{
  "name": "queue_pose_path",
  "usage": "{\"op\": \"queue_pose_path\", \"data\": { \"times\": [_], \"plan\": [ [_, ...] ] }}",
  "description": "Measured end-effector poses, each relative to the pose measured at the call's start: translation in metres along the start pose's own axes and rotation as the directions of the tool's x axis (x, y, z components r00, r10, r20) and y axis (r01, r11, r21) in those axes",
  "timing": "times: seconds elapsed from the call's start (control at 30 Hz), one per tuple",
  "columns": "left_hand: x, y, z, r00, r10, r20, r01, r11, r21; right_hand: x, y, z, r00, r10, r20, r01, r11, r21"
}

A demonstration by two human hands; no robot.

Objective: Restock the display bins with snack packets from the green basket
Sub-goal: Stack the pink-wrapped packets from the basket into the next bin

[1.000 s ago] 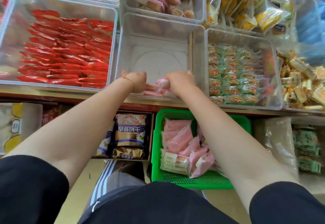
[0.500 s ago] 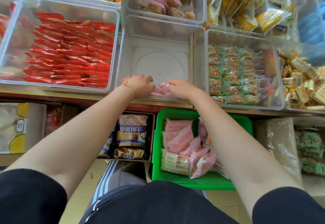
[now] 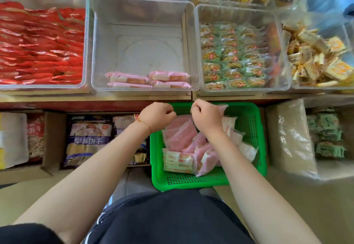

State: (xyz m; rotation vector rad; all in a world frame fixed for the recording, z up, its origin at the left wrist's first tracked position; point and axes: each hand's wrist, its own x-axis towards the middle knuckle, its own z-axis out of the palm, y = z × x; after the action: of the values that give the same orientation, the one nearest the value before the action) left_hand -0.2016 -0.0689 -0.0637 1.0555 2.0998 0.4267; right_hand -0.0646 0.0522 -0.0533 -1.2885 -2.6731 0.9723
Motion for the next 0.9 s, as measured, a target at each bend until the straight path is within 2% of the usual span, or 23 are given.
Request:
{"op": "queue_pose_path", "data": {
  "times": [0.03, 0.1, 0.17, 0.23, 0.33, 0.4, 0.47, 0.6, 0.67, 0.73, 0.8, 0.87, 0.9],
  "plan": [
    [0.002, -0.006, 0.014, 0.996, -0.048, 0.077, 0.049, 0.999, -0.001, -0.003, 0.014, 0.010, 0.987, 0.066, 0.150, -0.054, 0.996, -0.077],
    [0.001, -0.014, 0.036, 0.975, -0.111, 0.191, 0.114, 0.994, -0.002, -0.011, 0.035, 0.029, 0.898, 0.157, 0.410, -0.075, 0.975, -0.209],
    [-0.003, -0.015, 0.050, 0.959, -0.149, 0.240, 0.153, 0.988, 0.002, -0.017, 0.047, 0.048, 0.823, 0.172, 0.541, 0.036, 0.936, -0.351],
    [-0.005, -0.016, 0.058, 0.955, -0.178, 0.236, 0.186, 0.982, -0.012, -0.019, 0.048, 0.063, 0.801, 0.138, 0.583, 0.216, 0.841, -0.495],
    [-0.007, -0.017, 0.064, 0.955, -0.203, 0.217, 0.215, 0.976, -0.036, -0.012, 0.051, 0.081, 0.832, 0.078, 0.549, 0.355, 0.686, -0.635],
    [-0.009, -0.017, 0.064, 0.956, -0.198, 0.215, 0.213, 0.976, -0.048, -0.009, 0.053, 0.087, 0.851, 0.016, 0.525, 0.392, 0.646, -0.655],
    [-0.009, -0.018, 0.065, 0.958, -0.200, 0.206, 0.221, 0.971, -0.087, -0.010, 0.055, 0.083, 0.850, -0.029, 0.525, 0.410, 0.662, -0.627],
    [-0.011, -0.017, 0.064, 0.951, -0.235, 0.202, 0.278, 0.936, -0.217, -0.009, 0.058, 0.059, 0.850, -0.006, 0.527, 0.382, 0.695, -0.609],
    [-0.016, -0.012, 0.062, 0.944, -0.286, 0.166, 0.325, 0.893, -0.311, -0.011, 0.059, 0.047, 0.884, -0.012, 0.468, 0.301, 0.781, -0.547],
    [-0.019, -0.004, 0.060, 0.929, -0.368, 0.025, 0.348, 0.853, -0.388, -0.018, 0.054, 0.034, 0.942, -0.009, 0.336, 0.145, 0.913, -0.381],
    [-0.019, 0.012, 0.062, 0.900, -0.431, -0.070, 0.330, 0.776, -0.537, -0.026, 0.039, 0.024, 0.969, 0.085, 0.233, -0.039, 0.980, -0.197],
    [-0.014, 0.037, 0.064, 0.916, -0.399, 0.044, 0.298, 0.601, -0.741, -0.034, 0.018, 0.019, 0.959, 0.185, 0.212, -0.168, 0.981, -0.099],
    [-0.010, 0.048, 0.066, 0.921, -0.371, 0.120, 0.305, 0.493, -0.815, -0.038, 0.009, 0.018, 0.955, 0.192, 0.228, -0.177, 0.981, -0.084]
  ]
}}
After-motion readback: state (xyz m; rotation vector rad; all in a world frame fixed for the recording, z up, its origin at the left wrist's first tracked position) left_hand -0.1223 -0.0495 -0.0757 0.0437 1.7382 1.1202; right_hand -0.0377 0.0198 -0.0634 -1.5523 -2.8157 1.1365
